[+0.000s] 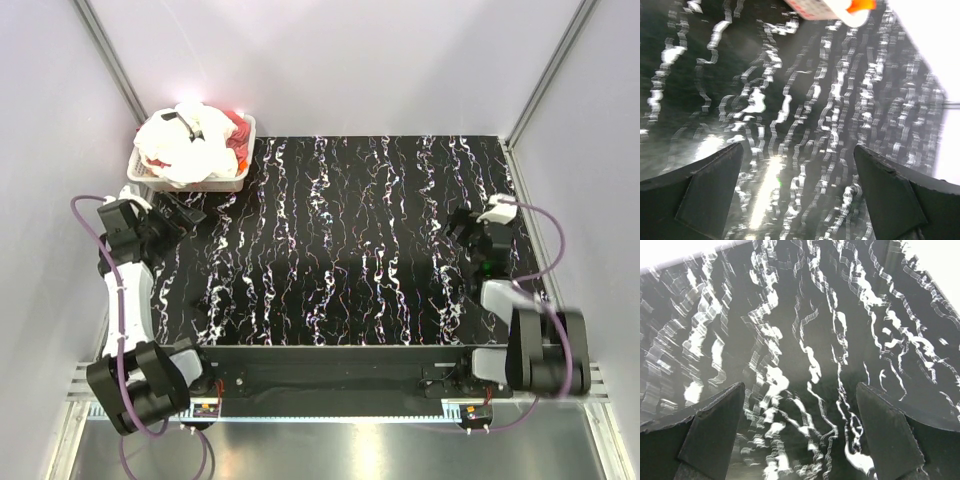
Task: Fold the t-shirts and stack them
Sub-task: Grab the tshirt from the pile
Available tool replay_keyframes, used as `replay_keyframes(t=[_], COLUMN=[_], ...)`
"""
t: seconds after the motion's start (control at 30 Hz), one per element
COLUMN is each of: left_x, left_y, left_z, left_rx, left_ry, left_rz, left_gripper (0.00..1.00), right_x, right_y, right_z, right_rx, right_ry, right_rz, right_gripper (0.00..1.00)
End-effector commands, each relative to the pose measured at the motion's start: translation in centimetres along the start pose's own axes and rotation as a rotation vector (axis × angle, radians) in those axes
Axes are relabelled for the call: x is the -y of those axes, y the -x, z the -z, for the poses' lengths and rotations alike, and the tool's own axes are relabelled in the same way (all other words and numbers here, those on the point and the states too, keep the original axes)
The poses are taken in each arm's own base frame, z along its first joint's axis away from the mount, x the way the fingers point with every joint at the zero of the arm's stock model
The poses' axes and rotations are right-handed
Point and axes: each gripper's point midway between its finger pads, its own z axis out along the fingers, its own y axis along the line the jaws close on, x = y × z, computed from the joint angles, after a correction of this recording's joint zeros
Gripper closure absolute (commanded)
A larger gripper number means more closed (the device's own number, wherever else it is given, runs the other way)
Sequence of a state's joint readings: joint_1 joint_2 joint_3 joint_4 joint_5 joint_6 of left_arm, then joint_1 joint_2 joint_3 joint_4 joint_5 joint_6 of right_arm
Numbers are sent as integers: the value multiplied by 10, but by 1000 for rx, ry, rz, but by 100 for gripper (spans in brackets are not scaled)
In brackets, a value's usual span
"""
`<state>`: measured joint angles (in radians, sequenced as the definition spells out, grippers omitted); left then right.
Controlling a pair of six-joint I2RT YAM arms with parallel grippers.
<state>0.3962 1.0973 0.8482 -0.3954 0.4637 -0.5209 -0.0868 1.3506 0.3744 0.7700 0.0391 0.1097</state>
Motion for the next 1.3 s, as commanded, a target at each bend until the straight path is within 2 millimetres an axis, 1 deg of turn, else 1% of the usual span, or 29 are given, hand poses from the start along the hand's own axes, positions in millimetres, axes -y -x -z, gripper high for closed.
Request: replay_keyframes(t=[0.0, 0.03, 0.07, 0.1, 0.13, 0.17, 0.2, 0.23, 0.27, 0.3, 0.33, 0.37, 0.4, 0.43, 0.47, 0.5, 0.53, 0.6, 0.63, 0.67, 0.7, 0.87, 0.9, 0.93, 1.0, 1.03, 1.13, 1.23, 1.27], left_x=[46, 48, 52, 55, 60, 64, 67, 69, 71, 70, 72, 69, 70, 73, 71, 70, 77, 66, 70, 59, 56, 41, 42, 40, 39, 40, 39, 40, 40], left_y=[17, 20, 30, 35, 41, 55, 62, 64, 76, 80, 81, 91, 95, 94, 108, 114, 121, 128, 135, 136, 139, 151, 152, 151, 149, 147, 148, 154, 156], left_z=[15, 17, 22, 26, 29, 32, 32, 30, 25, 20, 14, 4, -2, -8, -16, -20, -21, -38, -39, -52, -57, -87, -93, -104, -115, -125, -140, -158, -162], left_rx=[59, 67, 100, 123, 147, 192, 204, 192, 190, 181, 164, 161, 159, 146, 175, 182, 193, 193, 201, 192, 190, 177, 171, 154, 138, 127, 137, 140, 144], left_ry=[-199, -192, -186, -183, -179, -165, -164, -158, -140, -115, -94, -49, -32, -11, 43, 73, 86, 148, 156, 207, 231, 331, 333, 341, 348, 348, 367, 370, 375], left_rz=[-18, -14, -20, -24, -22, -27, -27, -17, -14, -11, -27, -28, -40, -67, -79, -97, -111, -117, -131, -133, -143, -215, -239, -254, -275, -282, -287, -295, -299], left_gripper=[1, 1, 1, 1, 1, 1, 1, 1, 1, 1, 1, 1, 1, 1, 1, 1, 1, 2, 3, 4, 5, 6, 6, 7, 8, 10, 11, 13, 20], right_x=[-16, -44, -61, -72, -89, -89, -93, -112, -124, -127, -128, -147, -152, -147, -164, -164, -169, -187, -191, -192, -202, -216, -218, -218, -219, -215, -214, -215, -215], right_y=[58, 86, 119, 122, 137, 117, 117, 112, 111, 93, 85, 83, 72, 67, 64, 52, 44, 22, 8, -1, -9, -58, -61, -75, -84, -94, -102, -100, -100], right_z=[24, 43, 55, 68, 86, 88, 93, 102, 106, 107, 103, 111, 117, 112, 121, 124, 125, 139, 141, 143, 151, 161, 160, 164, 164, 167, 171, 174, 174], right_rx=[-21, -9, 10, -18, -5, -45, -53, -123, -166, -267, -286, -314, -347, -324, -350, -386, -417, -492, -519, -534, -554, -662, -659, -683, -689, -706, -714, -695, -693], right_ry=[-17, 113, 176, 220, 302, 288, 306, 408, 458, 428, 395, 427, 409, 352, 387, 366, 359, 382, 373, 360, 384, 390, 393, 395, 400, 395, 418, 446, 448], right_rz=[-165, -237, -292, -358, -507, -635, -723, -758, -762, -770, -715, -653, -599, -519, -468, -415, -392, -331, -313, -303, -287, -226, -215, -192, -193, -184, -198, -207, -209], right_gripper=[0, 0, 0, 0, 0, 0, 0, 0, 0, 0, 1, 0, 0, 0, 0, 0, 0, 0, 0, 0, 0, 2, 3, 3, 3, 4, 4, 4, 4])
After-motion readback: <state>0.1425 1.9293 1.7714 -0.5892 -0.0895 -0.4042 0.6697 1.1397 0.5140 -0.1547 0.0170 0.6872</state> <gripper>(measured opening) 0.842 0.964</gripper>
